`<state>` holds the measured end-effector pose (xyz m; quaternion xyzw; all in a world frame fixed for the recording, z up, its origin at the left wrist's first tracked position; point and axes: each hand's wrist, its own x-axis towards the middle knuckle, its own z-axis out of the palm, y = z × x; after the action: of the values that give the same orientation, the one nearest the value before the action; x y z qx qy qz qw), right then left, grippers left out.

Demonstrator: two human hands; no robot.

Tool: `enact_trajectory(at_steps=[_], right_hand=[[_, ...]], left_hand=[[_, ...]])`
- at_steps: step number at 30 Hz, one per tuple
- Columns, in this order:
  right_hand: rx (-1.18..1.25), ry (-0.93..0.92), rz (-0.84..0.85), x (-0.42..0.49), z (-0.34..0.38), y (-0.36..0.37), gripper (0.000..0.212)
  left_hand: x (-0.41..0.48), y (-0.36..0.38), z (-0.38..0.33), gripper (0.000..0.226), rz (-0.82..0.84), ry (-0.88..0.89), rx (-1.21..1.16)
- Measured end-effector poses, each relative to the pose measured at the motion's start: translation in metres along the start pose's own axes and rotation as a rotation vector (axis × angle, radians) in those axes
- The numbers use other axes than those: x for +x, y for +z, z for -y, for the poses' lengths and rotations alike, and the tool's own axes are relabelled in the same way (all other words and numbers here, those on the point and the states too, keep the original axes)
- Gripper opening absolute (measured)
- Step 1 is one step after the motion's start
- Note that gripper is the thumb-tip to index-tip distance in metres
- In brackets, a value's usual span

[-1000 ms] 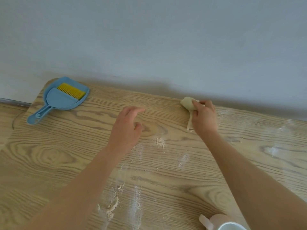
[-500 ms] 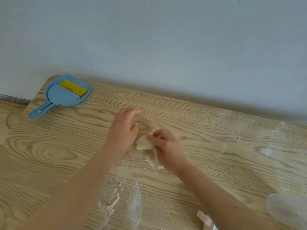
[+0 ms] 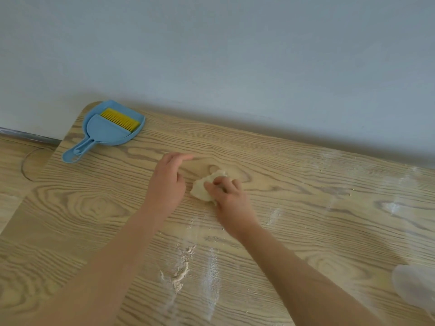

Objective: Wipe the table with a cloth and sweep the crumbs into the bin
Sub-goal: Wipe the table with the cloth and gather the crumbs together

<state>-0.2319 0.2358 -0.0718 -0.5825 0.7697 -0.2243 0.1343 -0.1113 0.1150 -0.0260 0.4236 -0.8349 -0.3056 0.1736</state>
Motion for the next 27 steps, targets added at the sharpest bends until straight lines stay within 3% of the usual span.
enact_trajectory(at_steps=[4,6,10,13,15,17,20,27], right_hand=[[0.069,-0.173,0.176,-0.029,0.023,0.005,0.044],[0.095,-0.152,0.111,-0.026,0.022,-0.008,0.033],[0.064,0.153,-0.161,0.022,-0.01,-0.03,0.033],[-0.018,0.367,-0.139,0.051,-0.03,-0.033,0.039],[-0.057,0.417,-0.114,0.064,-0.027,-0.026,0.044],[-0.066,0.359,-0.065,0.072,-0.01,-0.012,0.046],[-0.068,0.119,0.017,0.067,0.026,0.012,0.046],[0.091,-0.279,0.289,-0.018,0.074,0.022,0.048]], left_hand=[[-0.008,-0.006,0.008,0.057,0.003,-0.001,-0.001],[-0.011,-0.01,0.01,0.056,0.011,0.004,0.006],[-0.019,-0.019,0.016,0.057,0.015,-0.003,-0.018],[-0.025,-0.025,0.023,0.058,0.007,-0.037,-0.008],[-0.029,-0.031,0.031,0.057,-0.002,-0.064,0.004],[-0.033,-0.037,0.039,0.057,-0.004,-0.086,0.022],[-0.033,-0.04,0.042,0.058,-0.011,-0.091,0.024],[-0.035,-0.049,0.044,0.057,-0.021,-0.067,-0.019]])
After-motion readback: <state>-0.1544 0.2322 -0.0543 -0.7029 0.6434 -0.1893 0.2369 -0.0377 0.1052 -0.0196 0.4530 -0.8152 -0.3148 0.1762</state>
